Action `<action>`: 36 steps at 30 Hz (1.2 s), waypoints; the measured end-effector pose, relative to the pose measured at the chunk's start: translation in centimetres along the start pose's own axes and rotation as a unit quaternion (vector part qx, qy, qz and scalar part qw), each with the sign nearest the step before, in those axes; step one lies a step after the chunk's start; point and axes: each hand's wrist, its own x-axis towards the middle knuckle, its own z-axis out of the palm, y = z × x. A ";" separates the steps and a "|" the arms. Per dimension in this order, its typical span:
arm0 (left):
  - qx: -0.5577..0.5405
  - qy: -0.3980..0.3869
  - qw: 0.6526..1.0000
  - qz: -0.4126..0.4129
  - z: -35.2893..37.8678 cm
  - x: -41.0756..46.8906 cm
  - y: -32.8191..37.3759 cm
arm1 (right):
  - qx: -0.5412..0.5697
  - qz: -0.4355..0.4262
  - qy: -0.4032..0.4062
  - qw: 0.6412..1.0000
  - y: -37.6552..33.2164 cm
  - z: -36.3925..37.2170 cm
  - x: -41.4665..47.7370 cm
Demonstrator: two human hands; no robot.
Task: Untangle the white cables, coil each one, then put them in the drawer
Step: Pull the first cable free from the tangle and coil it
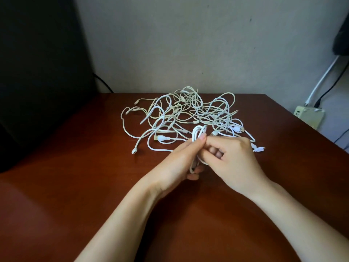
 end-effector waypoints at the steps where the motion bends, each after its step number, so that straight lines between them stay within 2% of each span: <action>1: -0.004 0.000 1.000 -0.004 0.1 0.0 0.1 | -0.014 -0.004 -0.009 1.000 0.0 0.0 0.0; 6: -0.009 0.051 0.999 0.002 0.0 0.1 -0.3 | -0.086 -0.034 -0.054 0.994 -0.4 -0.1 -0.1; 11: -0.058 0.120 0.991 0.016 -1.0 0.1 -0.1 | -0.072 -0.074 -0.077 0.992 -0.9 0.2 -0.3; 18: -0.214 0.145 0.963 0.073 -2.3 0.0 1.4 | 0.088 0.038 -0.069 0.993 -0.4 -0.3 0.2; 22: -0.251 0.130 0.955 0.095 -2.8 -0.3 2.0 | 0.246 0.111 -0.002 0.963 0.1 -0.9 1.0; 26: -0.265 0.087 0.955 0.104 -2.5 -0.7 2.3 | 0.282 0.175 0.029 0.943 0.8 -1.6 1.5; 28: -0.264 0.071 0.956 0.108 -2.3 -0.8 2.3 | 0.243 0.199 -0.006 0.949 1.1 -1.6 1.4; 32: -0.262 0.063 0.957 0.109 -2.4 -0.8 2.4 | 0.131 0.217 -0.137 0.958 0.8 -1.1 0.9; 36: -0.267 0.071 0.954 0.117 -2.7 -0.9 2.5 | 0.104 0.218 -0.200 0.949 -0.4 -1.2 0.8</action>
